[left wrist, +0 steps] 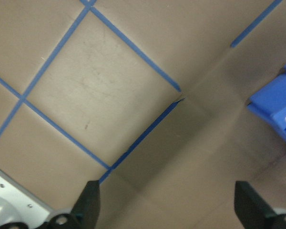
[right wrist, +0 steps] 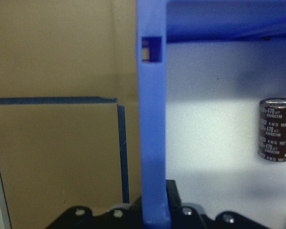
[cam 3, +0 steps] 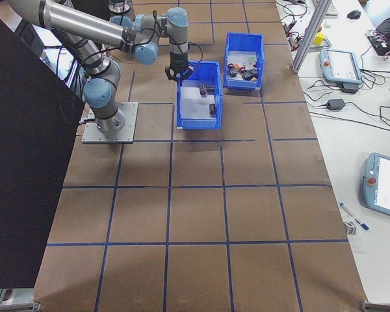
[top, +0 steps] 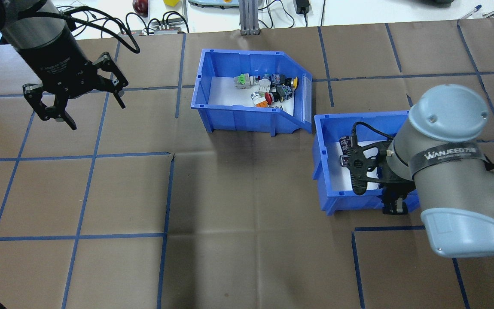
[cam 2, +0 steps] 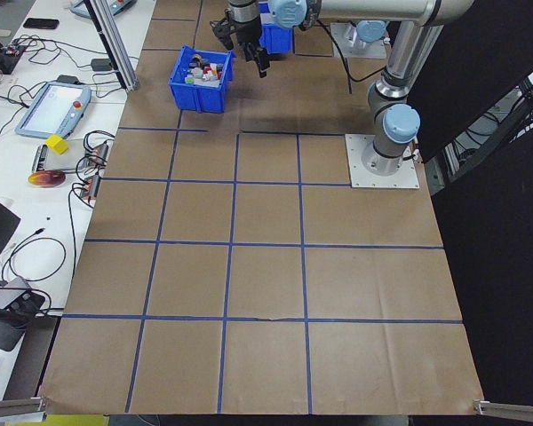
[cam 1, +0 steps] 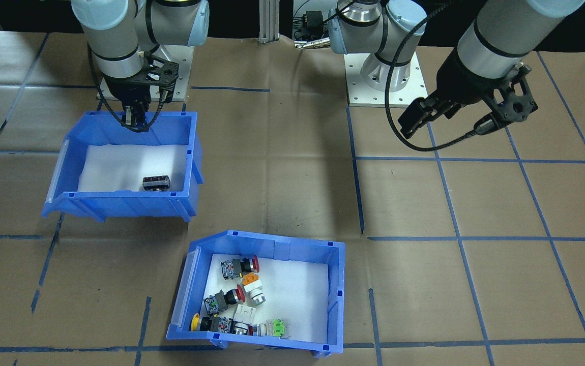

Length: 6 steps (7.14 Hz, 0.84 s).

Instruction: Place button box in front

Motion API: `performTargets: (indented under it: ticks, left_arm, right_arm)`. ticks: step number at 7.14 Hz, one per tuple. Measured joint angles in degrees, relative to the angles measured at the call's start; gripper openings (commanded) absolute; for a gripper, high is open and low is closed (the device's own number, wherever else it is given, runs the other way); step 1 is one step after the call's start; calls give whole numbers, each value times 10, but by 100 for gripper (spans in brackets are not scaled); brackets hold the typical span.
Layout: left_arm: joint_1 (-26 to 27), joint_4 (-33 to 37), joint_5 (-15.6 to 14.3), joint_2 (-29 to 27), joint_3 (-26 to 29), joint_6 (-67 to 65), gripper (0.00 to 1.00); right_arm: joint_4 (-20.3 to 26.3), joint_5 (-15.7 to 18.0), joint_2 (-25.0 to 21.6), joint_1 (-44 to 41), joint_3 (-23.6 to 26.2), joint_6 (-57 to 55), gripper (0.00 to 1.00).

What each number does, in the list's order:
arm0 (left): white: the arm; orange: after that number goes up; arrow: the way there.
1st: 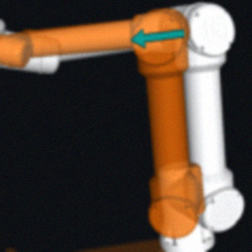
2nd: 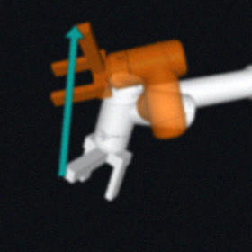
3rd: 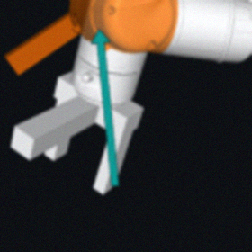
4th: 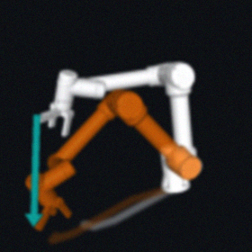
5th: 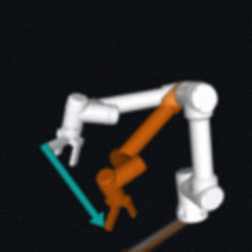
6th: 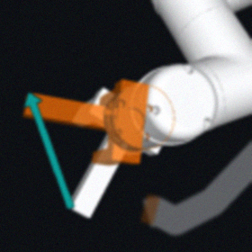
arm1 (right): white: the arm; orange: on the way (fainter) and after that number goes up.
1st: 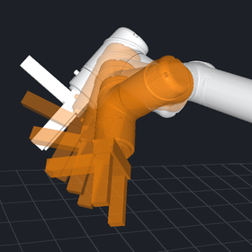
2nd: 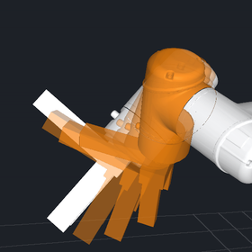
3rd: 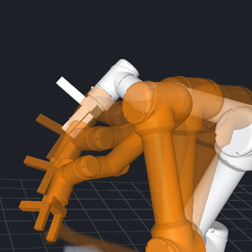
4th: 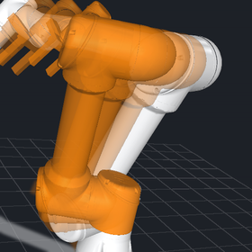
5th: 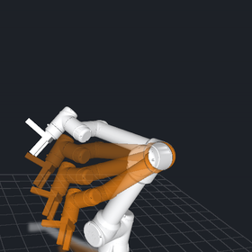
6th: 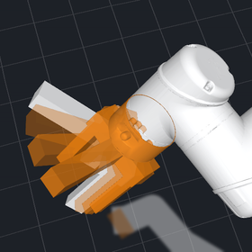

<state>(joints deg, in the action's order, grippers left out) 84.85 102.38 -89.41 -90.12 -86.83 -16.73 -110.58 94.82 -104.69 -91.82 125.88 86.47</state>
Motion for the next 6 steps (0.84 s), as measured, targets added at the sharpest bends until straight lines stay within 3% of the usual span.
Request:
performTargets:
  ticks: [3,6]
  left_arm:
    - [-1,0,5,118,-114,227,99]
    - [4,-35,1,148,-160,262,99]
  right_arm:
    - [-43,2,28,-138,1,-130,7]
    - [-118,8,92,-249,-6,-235,7]
